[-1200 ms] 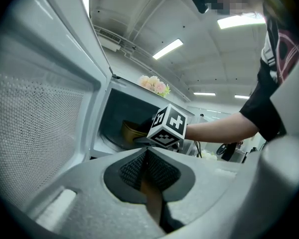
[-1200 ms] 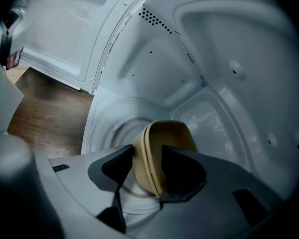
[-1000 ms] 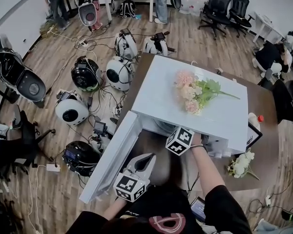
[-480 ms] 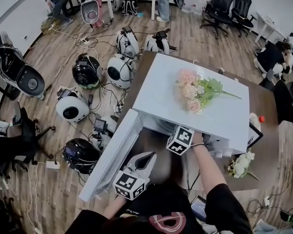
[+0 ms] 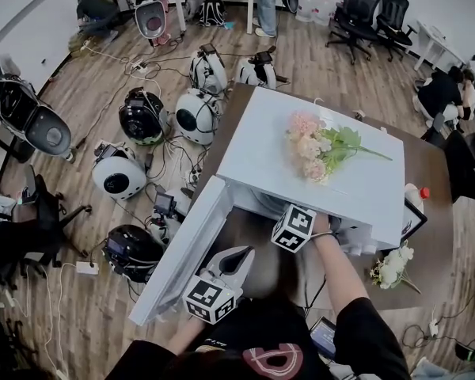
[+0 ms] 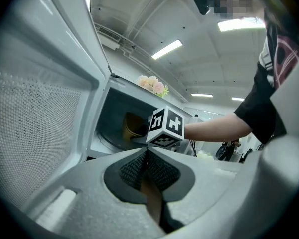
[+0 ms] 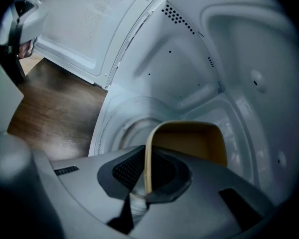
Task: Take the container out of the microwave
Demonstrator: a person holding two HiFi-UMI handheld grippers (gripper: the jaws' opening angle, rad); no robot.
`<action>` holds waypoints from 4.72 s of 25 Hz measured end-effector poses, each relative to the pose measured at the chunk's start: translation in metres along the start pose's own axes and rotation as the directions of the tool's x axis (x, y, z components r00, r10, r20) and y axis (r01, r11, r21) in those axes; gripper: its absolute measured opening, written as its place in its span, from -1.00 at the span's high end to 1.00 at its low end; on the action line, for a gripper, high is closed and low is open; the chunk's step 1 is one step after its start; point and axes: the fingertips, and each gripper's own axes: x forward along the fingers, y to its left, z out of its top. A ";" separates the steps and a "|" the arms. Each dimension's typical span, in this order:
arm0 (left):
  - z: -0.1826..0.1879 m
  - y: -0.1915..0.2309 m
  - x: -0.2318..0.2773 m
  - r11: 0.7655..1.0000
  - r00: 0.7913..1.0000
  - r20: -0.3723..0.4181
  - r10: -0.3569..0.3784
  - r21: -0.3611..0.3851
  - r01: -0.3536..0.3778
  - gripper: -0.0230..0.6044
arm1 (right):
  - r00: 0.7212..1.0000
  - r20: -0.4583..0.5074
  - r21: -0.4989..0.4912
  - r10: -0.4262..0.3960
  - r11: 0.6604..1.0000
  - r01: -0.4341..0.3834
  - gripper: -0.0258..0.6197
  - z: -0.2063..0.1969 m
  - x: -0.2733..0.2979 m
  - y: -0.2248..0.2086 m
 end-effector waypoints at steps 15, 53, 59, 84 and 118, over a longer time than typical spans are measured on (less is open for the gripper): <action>0.002 0.002 0.000 1.000 1.000 0.003 0.007 0.010 -0.007 0.90 | 1.000 -0.009 0.001 0.025 1.000 -0.025 0.87 0.003 -0.011 0.005; -0.007 -0.010 -0.011 0.999 1.000 -0.021 0.006 0.039 -0.005 0.90 | 0.987 0.014 0.032 0.162 0.986 -0.162 0.87 0.012 -0.055 0.047; -0.007 -0.013 -0.011 0.999 1.000 -0.027 -0.008 0.040 0.009 0.90 | 0.982 0.018 0.048 0.186 0.981 -0.186 0.87 0.012 -0.060 0.054; -0.011 -0.011 -0.011 0.999 0.999 -0.029 -0.023 0.032 0.024 0.90 | 0.967 0.028 0.063 0.253 0.965 -0.254 0.87 0.005 -0.079 0.084; -0.023 -0.018 -0.026 1.000 0.999 -0.026 -0.028 0.005 0.028 0.90 | 0.959 0.016 0.078 0.284 0.956 -0.284 0.87 0.006 -0.110 0.124</action>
